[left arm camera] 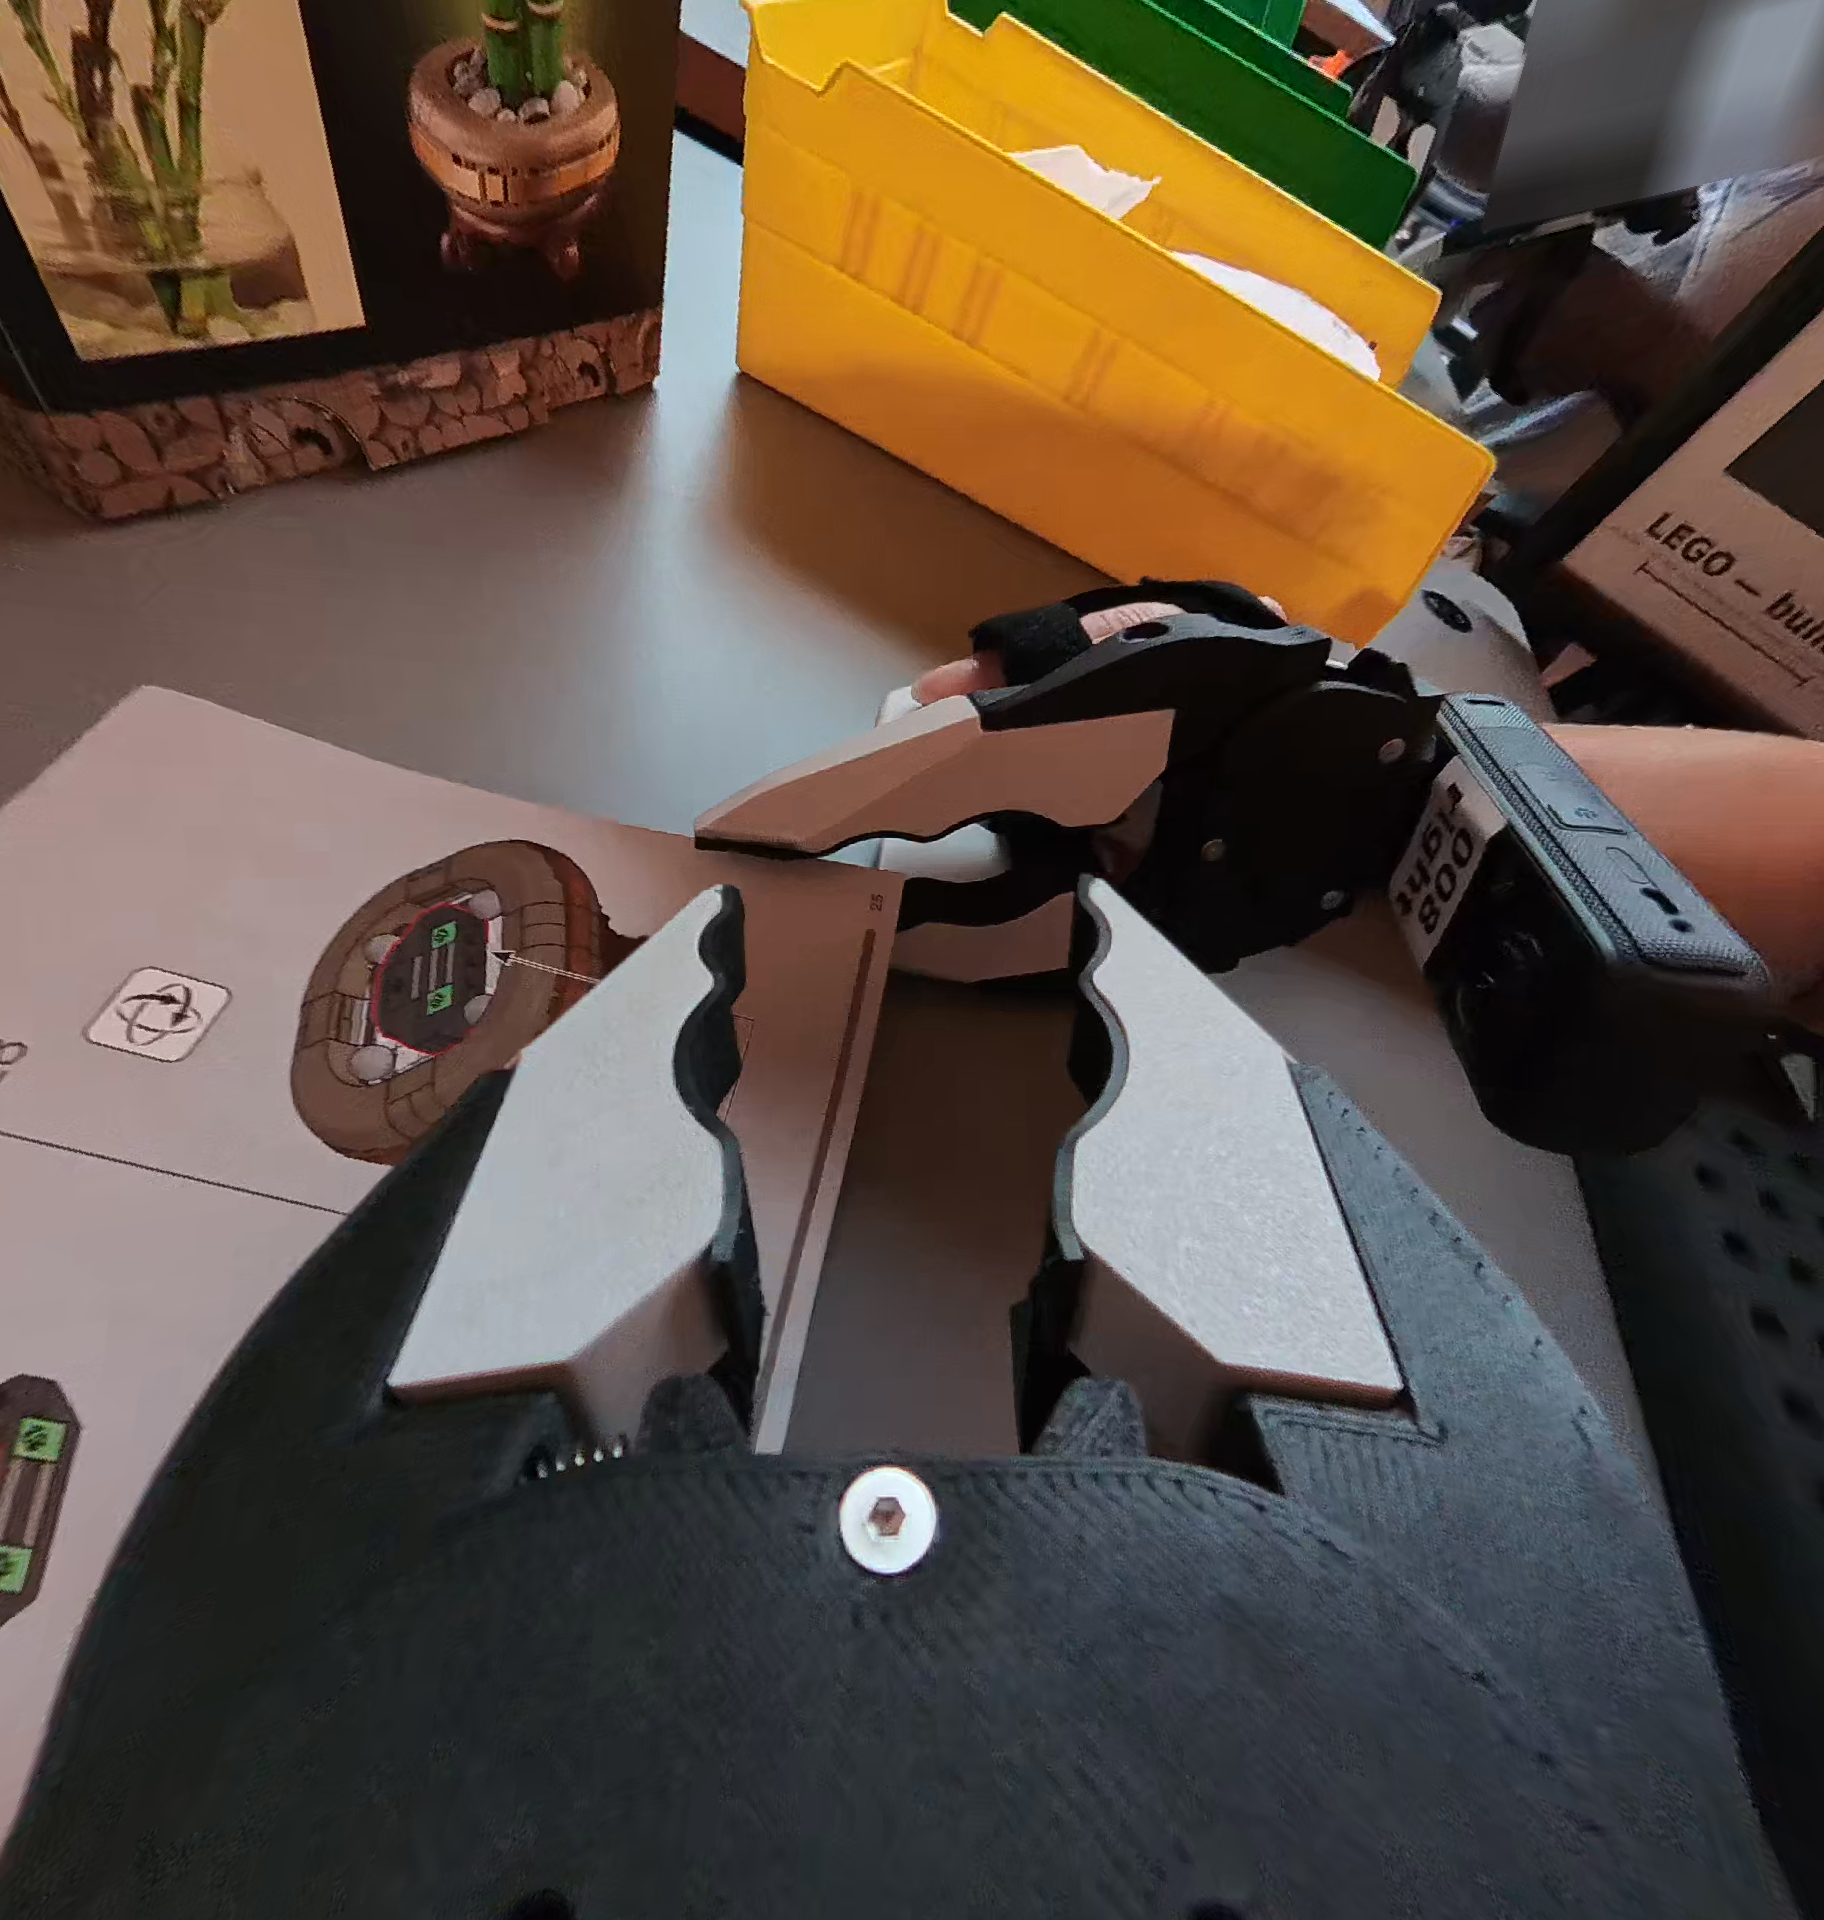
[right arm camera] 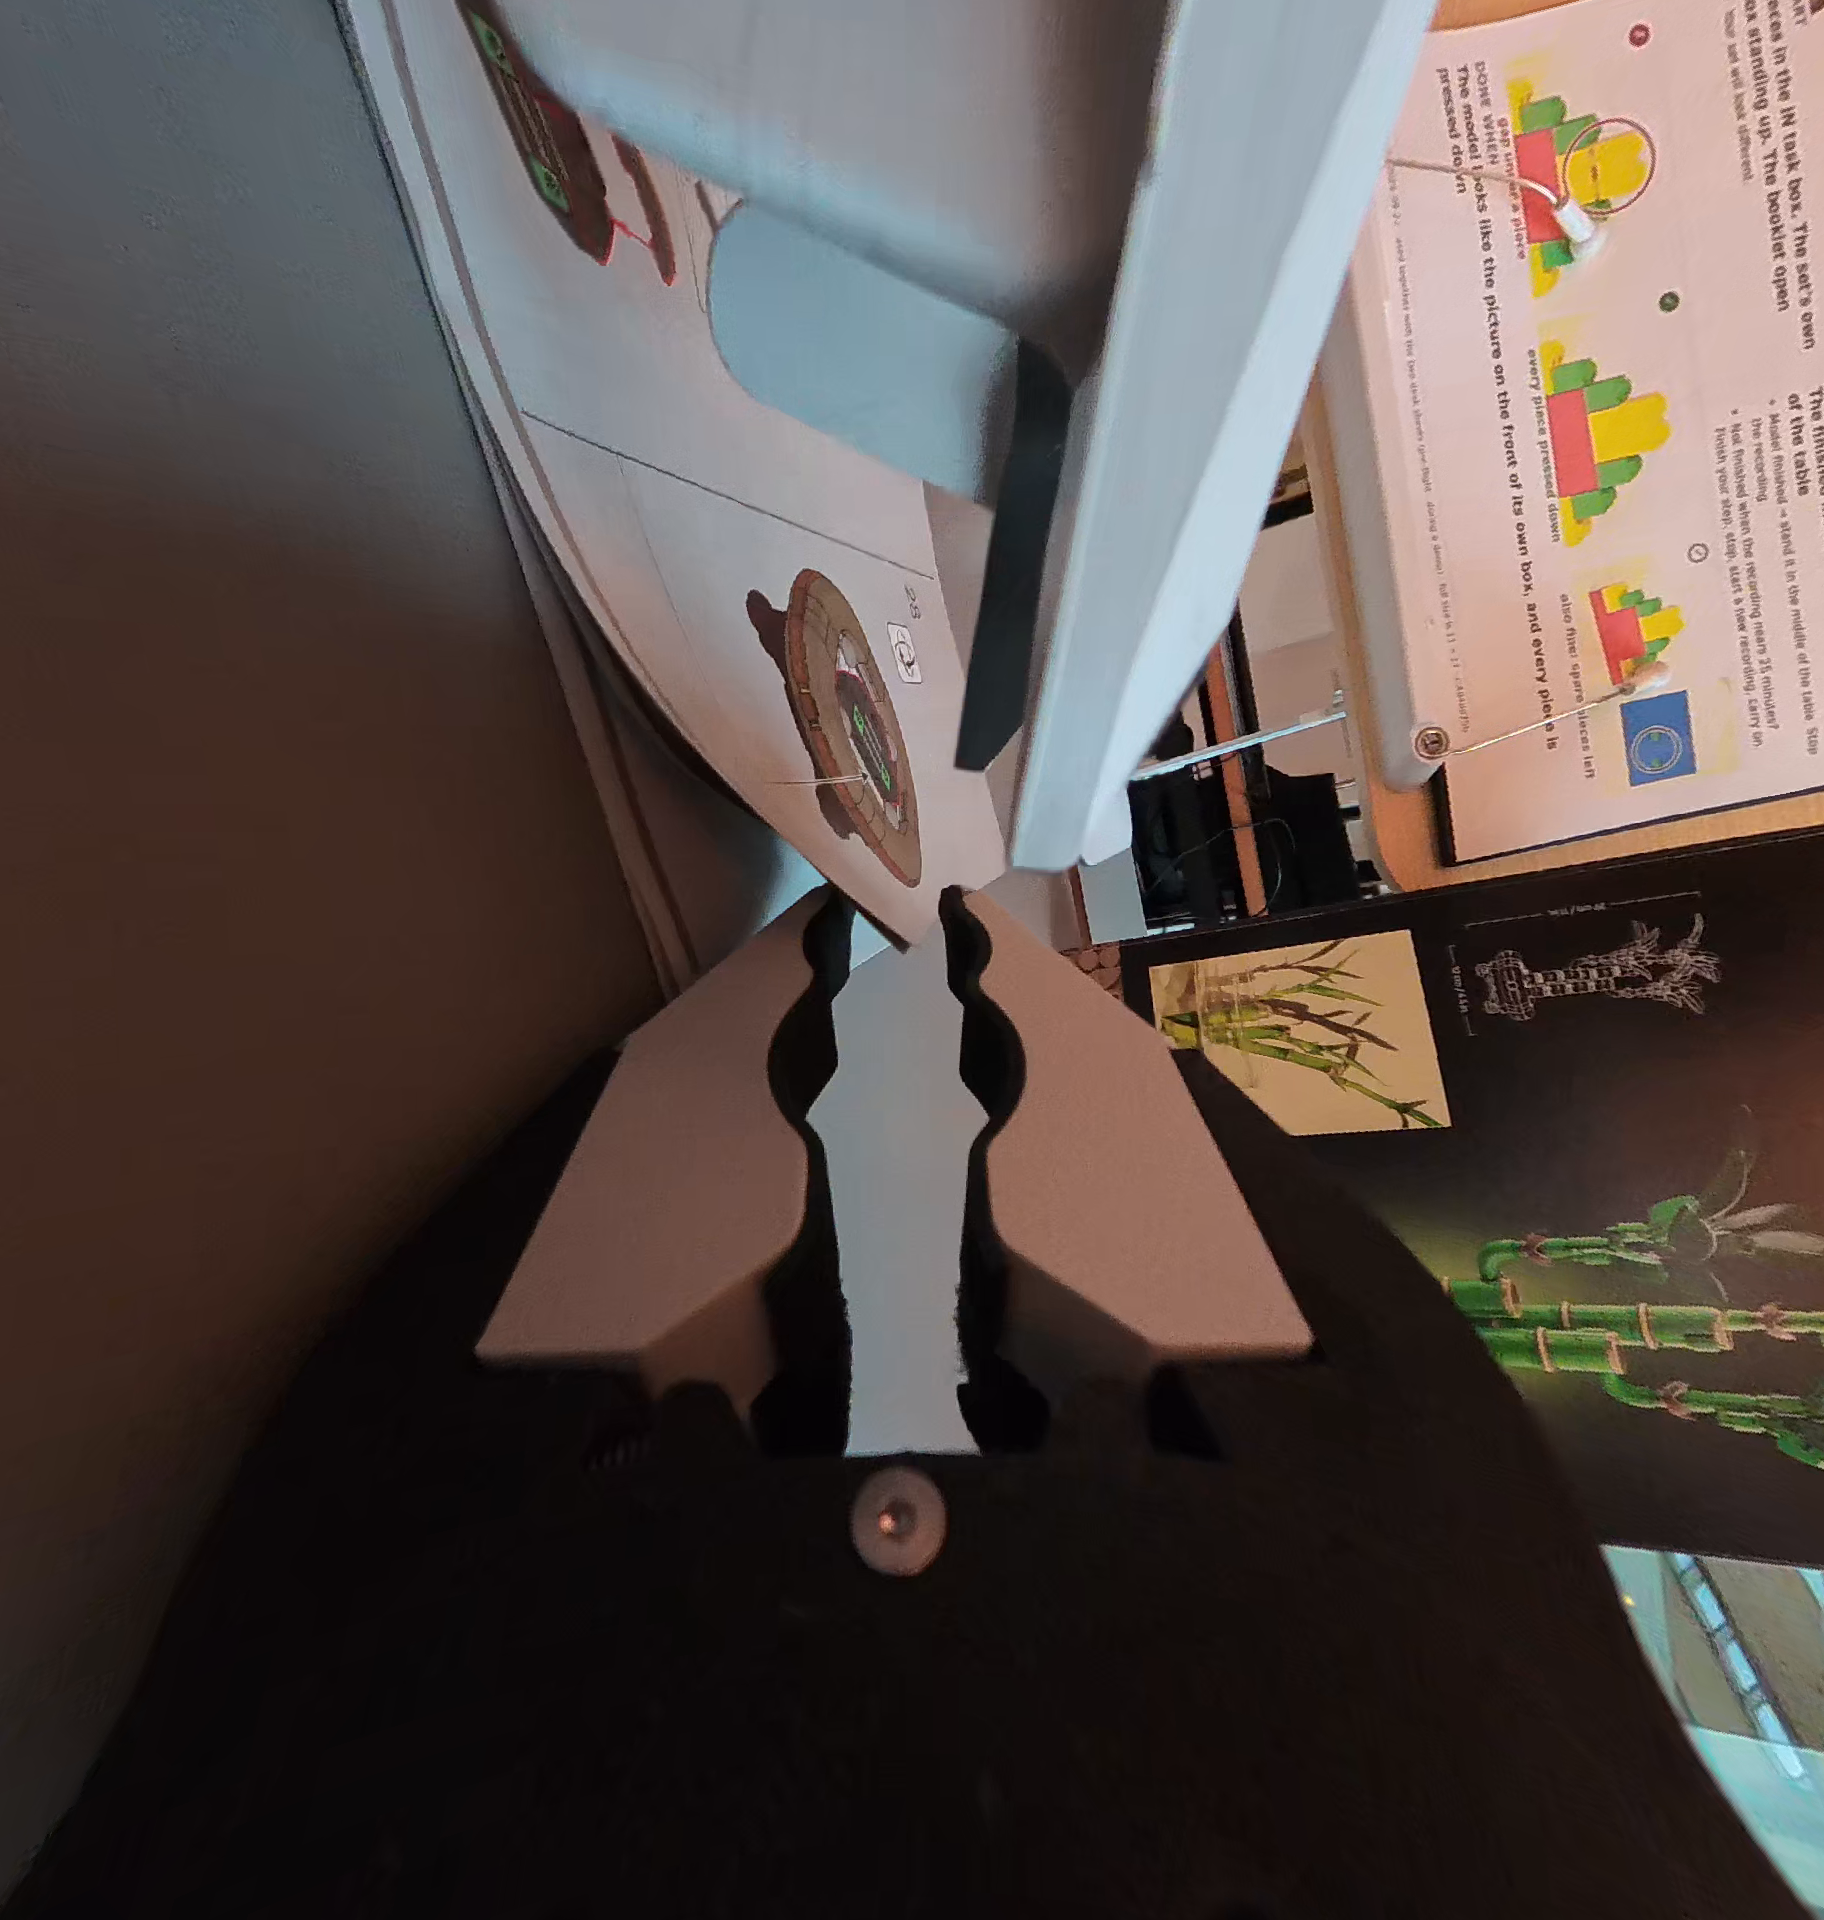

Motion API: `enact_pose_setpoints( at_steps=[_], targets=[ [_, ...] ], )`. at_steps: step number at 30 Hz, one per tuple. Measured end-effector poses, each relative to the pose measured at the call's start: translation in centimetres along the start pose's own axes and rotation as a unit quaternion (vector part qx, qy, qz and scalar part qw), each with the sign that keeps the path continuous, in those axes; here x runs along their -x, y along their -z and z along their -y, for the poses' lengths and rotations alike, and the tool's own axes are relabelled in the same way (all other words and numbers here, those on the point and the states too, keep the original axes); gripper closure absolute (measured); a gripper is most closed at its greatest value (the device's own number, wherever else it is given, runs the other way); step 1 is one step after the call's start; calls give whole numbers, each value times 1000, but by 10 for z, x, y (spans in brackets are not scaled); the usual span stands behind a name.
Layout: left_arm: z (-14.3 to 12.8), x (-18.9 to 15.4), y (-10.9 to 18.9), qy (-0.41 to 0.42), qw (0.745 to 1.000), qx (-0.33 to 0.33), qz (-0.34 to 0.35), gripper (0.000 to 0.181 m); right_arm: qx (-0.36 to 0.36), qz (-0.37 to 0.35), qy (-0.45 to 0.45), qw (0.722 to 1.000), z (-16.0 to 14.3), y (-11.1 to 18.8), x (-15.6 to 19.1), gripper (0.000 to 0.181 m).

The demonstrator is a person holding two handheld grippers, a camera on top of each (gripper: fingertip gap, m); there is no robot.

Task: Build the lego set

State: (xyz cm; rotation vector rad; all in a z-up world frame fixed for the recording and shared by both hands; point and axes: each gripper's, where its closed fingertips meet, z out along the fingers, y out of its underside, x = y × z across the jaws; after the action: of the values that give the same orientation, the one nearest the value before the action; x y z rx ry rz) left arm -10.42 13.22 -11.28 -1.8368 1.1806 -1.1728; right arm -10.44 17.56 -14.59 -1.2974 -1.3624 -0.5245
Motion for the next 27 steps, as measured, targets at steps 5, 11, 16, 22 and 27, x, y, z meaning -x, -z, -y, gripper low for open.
enact_pose_setpoints(
  at_steps=[5, 11, 16, 22, 27],
  targets=[
    [3, -2, 4, 18, 1000, -11, -12, 118, 1, -5, -4, 1000, 0, 0, -2, 163],
    [-3, -5, -2, -17, 1000, 13, 4, 117, 1, -9, -2, 1000, 0, 0, -3, 162],
    [-3, 1, 6, -36, 999, 26, 25, 114, -5, -9, -15, 1000, 1, 1, -6, 161],
    [9, 30, 32, 11, 996, 19, 84, 125, -27, 11, -57, 998, 4, 3, -7, 161],
    [18, 18, 36, 31, 999, -22, 19, 119, -42, 29, -79, 996, 8, 6, -5, 161]
  ],
)
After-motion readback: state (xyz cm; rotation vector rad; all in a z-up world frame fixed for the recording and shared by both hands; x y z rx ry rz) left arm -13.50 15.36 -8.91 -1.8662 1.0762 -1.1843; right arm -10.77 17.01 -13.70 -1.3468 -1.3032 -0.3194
